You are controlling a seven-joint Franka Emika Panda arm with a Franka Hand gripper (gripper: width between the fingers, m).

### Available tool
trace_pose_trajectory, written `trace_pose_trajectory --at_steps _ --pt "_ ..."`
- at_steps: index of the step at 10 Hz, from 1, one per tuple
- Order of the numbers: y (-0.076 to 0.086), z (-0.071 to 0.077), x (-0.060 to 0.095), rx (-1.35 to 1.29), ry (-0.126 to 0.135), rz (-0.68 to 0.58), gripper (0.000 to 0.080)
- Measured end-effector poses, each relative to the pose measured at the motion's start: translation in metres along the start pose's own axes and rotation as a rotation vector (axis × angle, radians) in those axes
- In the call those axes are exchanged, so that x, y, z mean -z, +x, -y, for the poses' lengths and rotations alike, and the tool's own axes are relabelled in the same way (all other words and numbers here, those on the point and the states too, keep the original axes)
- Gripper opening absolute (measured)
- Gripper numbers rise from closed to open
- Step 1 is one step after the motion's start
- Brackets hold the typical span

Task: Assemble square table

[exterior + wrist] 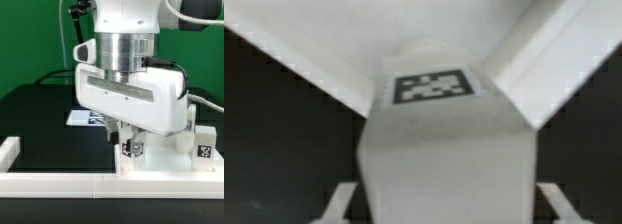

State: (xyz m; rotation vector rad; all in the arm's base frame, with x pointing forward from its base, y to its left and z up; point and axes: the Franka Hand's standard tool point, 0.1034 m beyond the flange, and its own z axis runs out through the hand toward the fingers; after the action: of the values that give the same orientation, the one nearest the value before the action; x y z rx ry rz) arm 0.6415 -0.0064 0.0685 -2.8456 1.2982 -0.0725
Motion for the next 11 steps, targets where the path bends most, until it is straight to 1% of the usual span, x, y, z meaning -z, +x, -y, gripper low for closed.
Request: trace_pose_trajectory --at_steps 9,10,11 --pt "0.0000 0.0000 0.0000 0.000 0.000 0.000 0.0290" --pt "-0.0001 -0.0028 -0.0001 -0.122 -0.014 0.012 0.0290" --pt "-0.0022 -0.0057 0.0003 -0.288 -0.020 0.010 0.0290"
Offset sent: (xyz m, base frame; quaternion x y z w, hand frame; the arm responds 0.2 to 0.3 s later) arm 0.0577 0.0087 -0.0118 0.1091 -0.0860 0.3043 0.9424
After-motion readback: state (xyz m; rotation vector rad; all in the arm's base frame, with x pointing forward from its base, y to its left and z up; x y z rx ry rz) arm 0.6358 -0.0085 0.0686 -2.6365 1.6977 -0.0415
